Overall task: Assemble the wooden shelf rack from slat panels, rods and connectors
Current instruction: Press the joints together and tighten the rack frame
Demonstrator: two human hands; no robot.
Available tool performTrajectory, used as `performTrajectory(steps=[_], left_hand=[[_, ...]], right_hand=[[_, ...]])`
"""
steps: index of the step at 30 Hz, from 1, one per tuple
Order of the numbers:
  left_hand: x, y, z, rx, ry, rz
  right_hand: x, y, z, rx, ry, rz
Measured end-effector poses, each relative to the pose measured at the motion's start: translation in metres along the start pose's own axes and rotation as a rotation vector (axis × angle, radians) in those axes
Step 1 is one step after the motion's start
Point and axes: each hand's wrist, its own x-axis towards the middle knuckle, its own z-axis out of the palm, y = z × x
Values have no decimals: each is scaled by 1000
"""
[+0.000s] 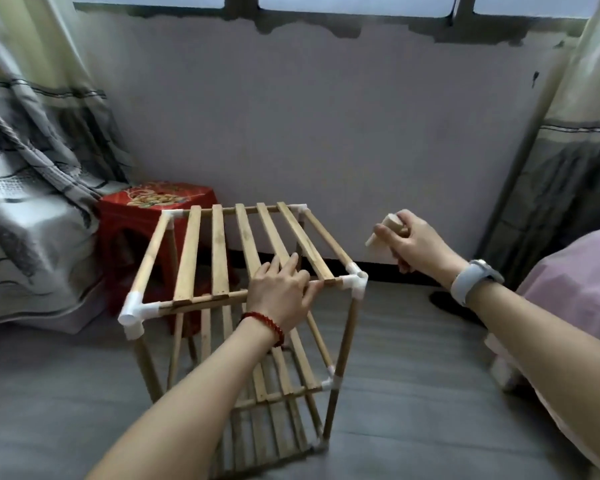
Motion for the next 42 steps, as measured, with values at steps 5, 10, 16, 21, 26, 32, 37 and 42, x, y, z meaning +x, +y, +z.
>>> performTrajectory(steps=[5,10,16,21,26,32,37,42], left_hand=[[-12,8,11,21,21,-81],[-8,11,9,7,75,-120],[-10,11,11,-38,112,-102],[-10,10,10,-24,49,-107],[-13,-13,-6,-149,-54,28],[-34,-97,-46,45,-68,-134],[-71,-161,-52,-178,-211,-259],[-101,-149,-43,-77,38,-59]], right_hand=[[22,-48,-25,-544,106,-90],[-12,-31,15,-382,600,-171],[-7,5,5,-436,278,-190],[-27,4,40,-287,265,-195],[-30,4,46,-352,35,-212],[-47,-32,103,-50,-216,-325],[-50,-44,143,113,-322,-312],[-50,-40,148,142,-230,-338]])
